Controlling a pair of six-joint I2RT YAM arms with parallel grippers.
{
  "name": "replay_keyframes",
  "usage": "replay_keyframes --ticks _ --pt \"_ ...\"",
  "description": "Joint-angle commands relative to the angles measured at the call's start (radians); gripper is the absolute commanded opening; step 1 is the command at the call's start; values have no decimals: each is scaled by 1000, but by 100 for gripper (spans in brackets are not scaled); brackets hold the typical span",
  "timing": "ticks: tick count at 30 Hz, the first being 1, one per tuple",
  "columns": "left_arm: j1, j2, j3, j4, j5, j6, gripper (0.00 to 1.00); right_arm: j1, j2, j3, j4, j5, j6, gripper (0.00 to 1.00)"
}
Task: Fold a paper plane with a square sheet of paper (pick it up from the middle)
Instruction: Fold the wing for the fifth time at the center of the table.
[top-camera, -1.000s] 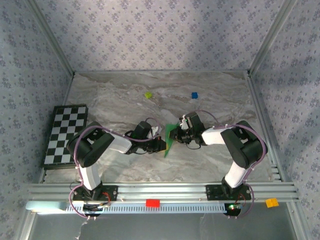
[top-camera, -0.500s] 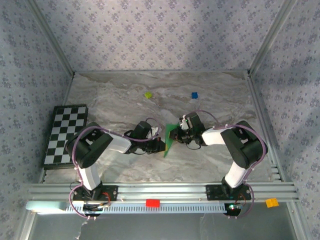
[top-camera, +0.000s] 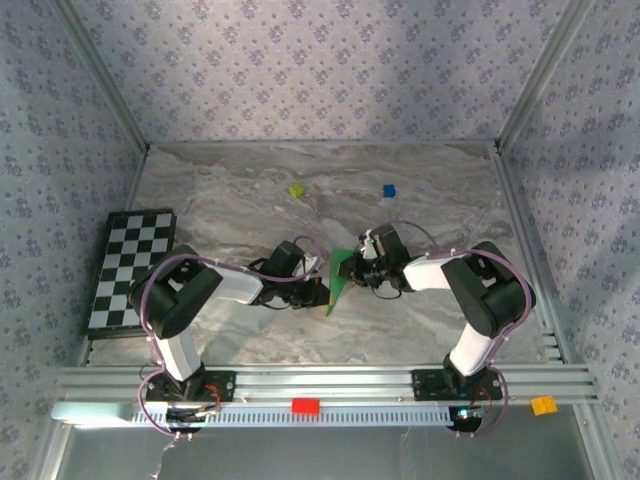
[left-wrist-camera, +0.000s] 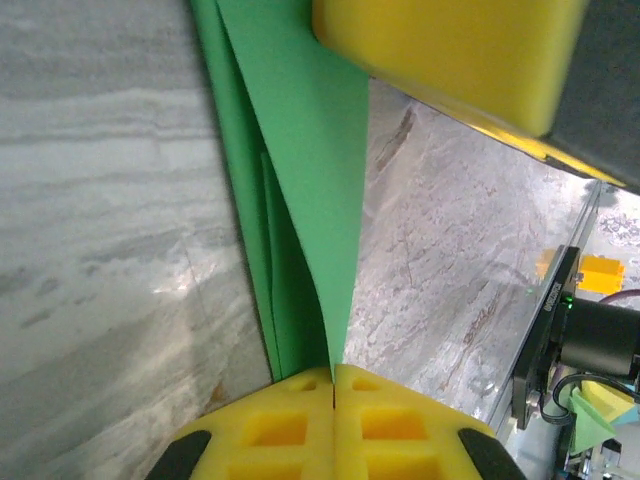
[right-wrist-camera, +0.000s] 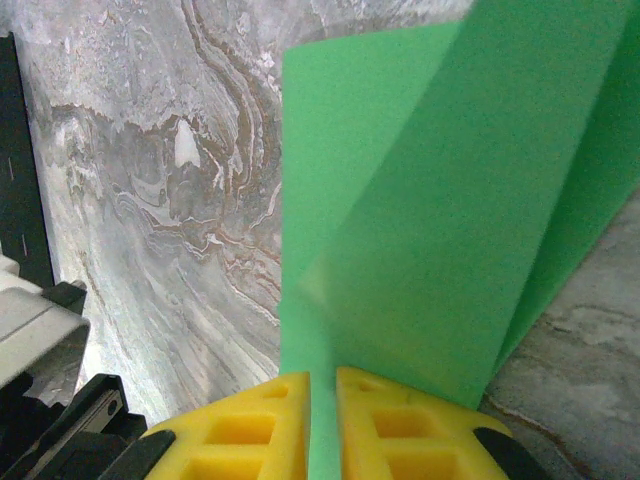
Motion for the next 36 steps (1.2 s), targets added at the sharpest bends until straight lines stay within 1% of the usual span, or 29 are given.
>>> replay_keyframes --ticks 1,7,10,16,19,21,26,29,30,31,36 --pt "-17 -1 -16 -162 31 36 0 4 25 -25 -110 76 7 16" --pt "-23 16 1 -182 44 52 0 17 3 -34 -129 114 5 16" --pt "-24 39 18 -198 39 63 0 38 -29 -54 -123 156 17 16" --pt "-41 63 8 -137 15 25 0 40 -59 -54 -147 159 18 16" --pt "-45 49 12 -161 7 33 4 36 -82 -63 -168 170 6 16" --pt "-45 36 17 -183 2 45 1 32 -93 -72 -171 172 -2 16" --pt "-44 18 27 -213 -13 52 0 31 -85 -77 -138 147 -2 17" --pt "-44 12 24 -214 -23 50 3 30 -84 -75 -134 145 -5 17" --pt "-43 6 22 -213 -30 45 7 29 -79 -72 -134 139 -8 17" --pt "-43 -1 20 -209 -31 42 8 28 -76 -66 -136 133 -13 17" --pt "-40 -18 31 -229 -39 49 8 30 -73 -64 -137 133 -10 17"
